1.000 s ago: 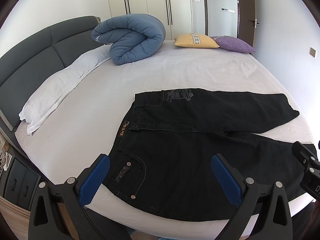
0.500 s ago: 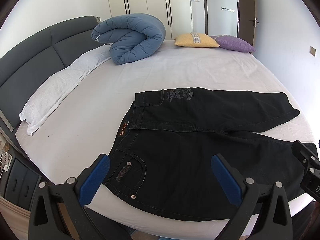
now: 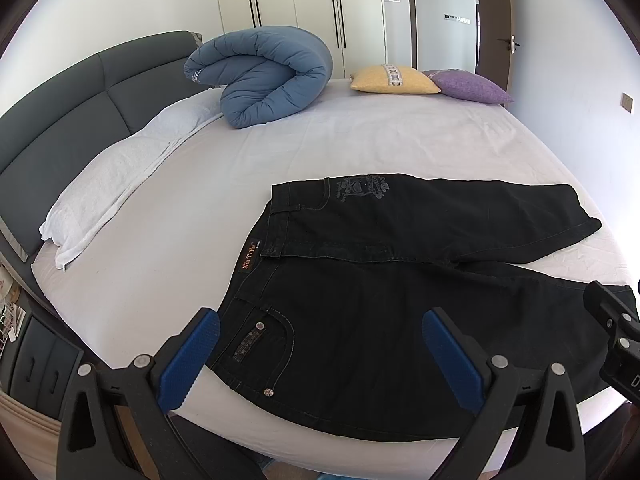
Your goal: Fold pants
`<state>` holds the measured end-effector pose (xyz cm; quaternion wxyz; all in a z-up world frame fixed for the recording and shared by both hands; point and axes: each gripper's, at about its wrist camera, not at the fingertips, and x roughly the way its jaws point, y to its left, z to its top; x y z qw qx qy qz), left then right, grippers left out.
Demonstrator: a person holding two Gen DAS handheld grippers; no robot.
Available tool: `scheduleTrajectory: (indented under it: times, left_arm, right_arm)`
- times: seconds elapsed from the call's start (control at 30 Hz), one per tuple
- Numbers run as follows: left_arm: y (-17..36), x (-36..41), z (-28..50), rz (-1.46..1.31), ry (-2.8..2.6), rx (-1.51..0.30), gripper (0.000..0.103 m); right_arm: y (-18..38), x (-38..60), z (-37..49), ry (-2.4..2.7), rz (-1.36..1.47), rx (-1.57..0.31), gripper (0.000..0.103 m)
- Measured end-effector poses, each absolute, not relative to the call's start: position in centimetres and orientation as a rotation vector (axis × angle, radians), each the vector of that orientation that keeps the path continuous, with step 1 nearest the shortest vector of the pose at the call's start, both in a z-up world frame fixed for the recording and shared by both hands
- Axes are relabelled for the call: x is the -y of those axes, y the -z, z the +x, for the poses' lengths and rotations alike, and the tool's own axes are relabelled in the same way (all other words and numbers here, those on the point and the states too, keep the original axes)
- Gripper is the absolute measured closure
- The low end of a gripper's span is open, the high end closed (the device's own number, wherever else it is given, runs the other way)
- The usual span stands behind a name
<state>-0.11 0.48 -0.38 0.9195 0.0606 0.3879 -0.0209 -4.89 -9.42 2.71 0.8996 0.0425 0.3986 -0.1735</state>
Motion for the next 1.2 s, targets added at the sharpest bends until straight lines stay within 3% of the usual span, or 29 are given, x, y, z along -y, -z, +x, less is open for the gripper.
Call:
scheduleTrajectory:
  times: [1.2]
  left_arm:
    - [2.3, -2.7, 0.1, 0.124, 0.040, -0.805, 0.000]
  right_arm:
    - [-1.5, 9.0, -4.1, 0.323, 0.081, -0.839, 0.000]
